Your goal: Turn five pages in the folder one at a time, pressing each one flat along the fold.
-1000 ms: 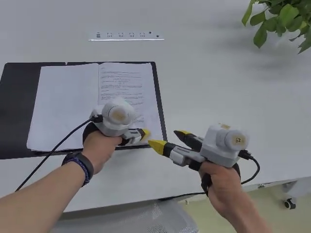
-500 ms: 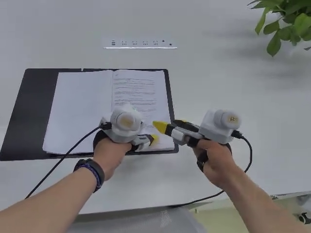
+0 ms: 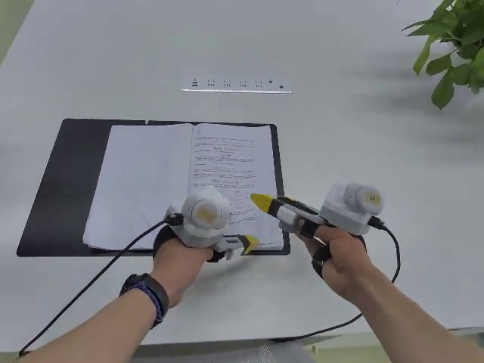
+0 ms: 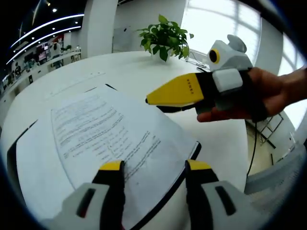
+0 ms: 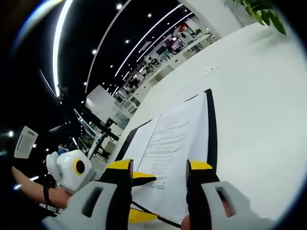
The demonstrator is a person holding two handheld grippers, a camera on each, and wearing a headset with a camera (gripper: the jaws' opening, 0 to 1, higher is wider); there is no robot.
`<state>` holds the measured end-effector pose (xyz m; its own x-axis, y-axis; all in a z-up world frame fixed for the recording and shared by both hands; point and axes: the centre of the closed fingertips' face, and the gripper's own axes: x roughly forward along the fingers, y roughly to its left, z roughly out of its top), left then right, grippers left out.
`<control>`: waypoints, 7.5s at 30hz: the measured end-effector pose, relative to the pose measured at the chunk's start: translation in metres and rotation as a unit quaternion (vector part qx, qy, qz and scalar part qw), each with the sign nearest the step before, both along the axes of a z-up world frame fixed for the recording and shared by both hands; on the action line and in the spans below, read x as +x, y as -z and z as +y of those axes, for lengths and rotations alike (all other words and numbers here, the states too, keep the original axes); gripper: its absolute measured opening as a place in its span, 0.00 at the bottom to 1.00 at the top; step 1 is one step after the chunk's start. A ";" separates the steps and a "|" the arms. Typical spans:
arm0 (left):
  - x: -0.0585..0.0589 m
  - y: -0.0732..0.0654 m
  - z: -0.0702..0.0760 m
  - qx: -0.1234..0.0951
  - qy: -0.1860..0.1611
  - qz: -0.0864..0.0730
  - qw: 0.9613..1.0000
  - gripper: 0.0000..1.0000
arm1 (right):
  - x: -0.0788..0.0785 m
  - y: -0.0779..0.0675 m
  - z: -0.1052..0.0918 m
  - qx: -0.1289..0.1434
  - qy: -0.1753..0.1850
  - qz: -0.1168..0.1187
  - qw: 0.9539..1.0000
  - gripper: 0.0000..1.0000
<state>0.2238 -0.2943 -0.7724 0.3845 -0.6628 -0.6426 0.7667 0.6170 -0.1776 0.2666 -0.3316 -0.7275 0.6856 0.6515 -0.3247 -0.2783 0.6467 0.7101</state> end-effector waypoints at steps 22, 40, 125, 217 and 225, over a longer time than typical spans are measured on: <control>-0.009 -0.056 0.040 -0.010 -0.017 -0.051 0.998 0.60 | -0.007 -0.005 0.006 0.047 0.055 0.027 0.997 0.00; -0.016 -0.077 0.087 -0.013 -0.045 -0.066 0.997 0.63 | -0.001 -0.028 0.037 0.044 0.035 0.001 0.998 0.00; -0.038 -0.057 0.287 -0.051 -0.178 -0.049 0.982 0.65 | -0.011 0.035 0.317 0.031 -0.111 0.097 0.989 0.01; -0.002 0.016 0.277 -0.038 -0.165 0.019 0.985 0.00 | 0.058 0.035 0.164 -0.051 -0.029 -0.005 0.998 0.09; 0.000 0.017 0.276 -0.028 -0.157 0.019 0.987 0.00 | 0.073 0.030 0.171 -0.046 -0.019 -0.012 0.999 0.05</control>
<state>0.2237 -0.0178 -0.7899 0.5521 -0.5505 -0.6263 0.5320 0.8109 -0.2438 0.3398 -0.1605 -0.7570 0.6691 0.6457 -0.3679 -0.3204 0.6973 0.6412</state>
